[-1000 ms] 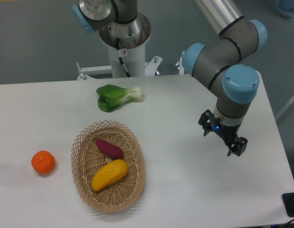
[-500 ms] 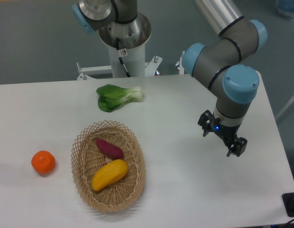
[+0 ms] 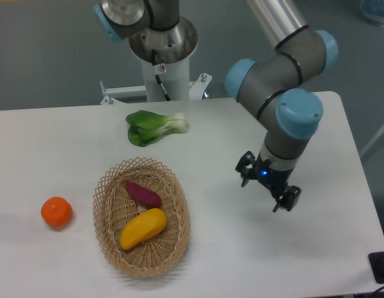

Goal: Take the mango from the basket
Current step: 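Move the gripper over the basket and lower it toward the yellow mango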

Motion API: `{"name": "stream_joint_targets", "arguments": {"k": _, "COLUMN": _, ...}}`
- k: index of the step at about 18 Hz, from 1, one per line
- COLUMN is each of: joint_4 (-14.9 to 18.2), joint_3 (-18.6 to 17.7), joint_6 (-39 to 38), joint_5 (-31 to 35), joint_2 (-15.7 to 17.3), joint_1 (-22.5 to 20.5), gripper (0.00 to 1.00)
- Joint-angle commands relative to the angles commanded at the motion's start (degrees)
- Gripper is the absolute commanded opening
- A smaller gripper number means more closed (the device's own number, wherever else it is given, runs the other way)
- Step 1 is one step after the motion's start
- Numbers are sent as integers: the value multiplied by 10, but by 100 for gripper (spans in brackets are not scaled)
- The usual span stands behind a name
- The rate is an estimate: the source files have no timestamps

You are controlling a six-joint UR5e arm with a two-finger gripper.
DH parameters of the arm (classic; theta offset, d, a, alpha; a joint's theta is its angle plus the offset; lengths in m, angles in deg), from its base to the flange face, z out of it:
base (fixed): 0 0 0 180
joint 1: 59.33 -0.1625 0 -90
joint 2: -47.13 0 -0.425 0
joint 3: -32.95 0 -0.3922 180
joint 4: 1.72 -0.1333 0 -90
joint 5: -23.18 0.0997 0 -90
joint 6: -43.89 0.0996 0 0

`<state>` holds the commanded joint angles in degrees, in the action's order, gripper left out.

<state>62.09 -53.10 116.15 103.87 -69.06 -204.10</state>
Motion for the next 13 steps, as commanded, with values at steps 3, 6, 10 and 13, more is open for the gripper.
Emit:
{"name": "stream_joint_targets", "arguments": {"k": 3, "joint_4": 0, "joint_3": 1, "joint_6": -69, "joint_5": -14, "joint_2": -1, "joint_1": 33, "gripper": 100}}
{"name": "stream_joint_targets", "arguments": {"k": 6, "joint_4": -10, "joint_3": 1, "joint_6": -124, "joint_5": -20, "joint_2": -1, "joint_1": 57, "gripper": 100}}
{"name": "stream_joint_targets", "arguments": {"k": 10, "joint_4": -19, "joint_3": -4, "joint_6": -143, "joint_5": -29, "joint_2": -3, "joint_1": 82, "gripper": 100}}
{"name": "stream_joint_targets", "arguments": {"k": 13, "joint_4": -20, "joint_3": -10, "joint_6": -154, "joint_5": -29, "joint_2": -3, "joint_1": 102, "gripper": 100}}
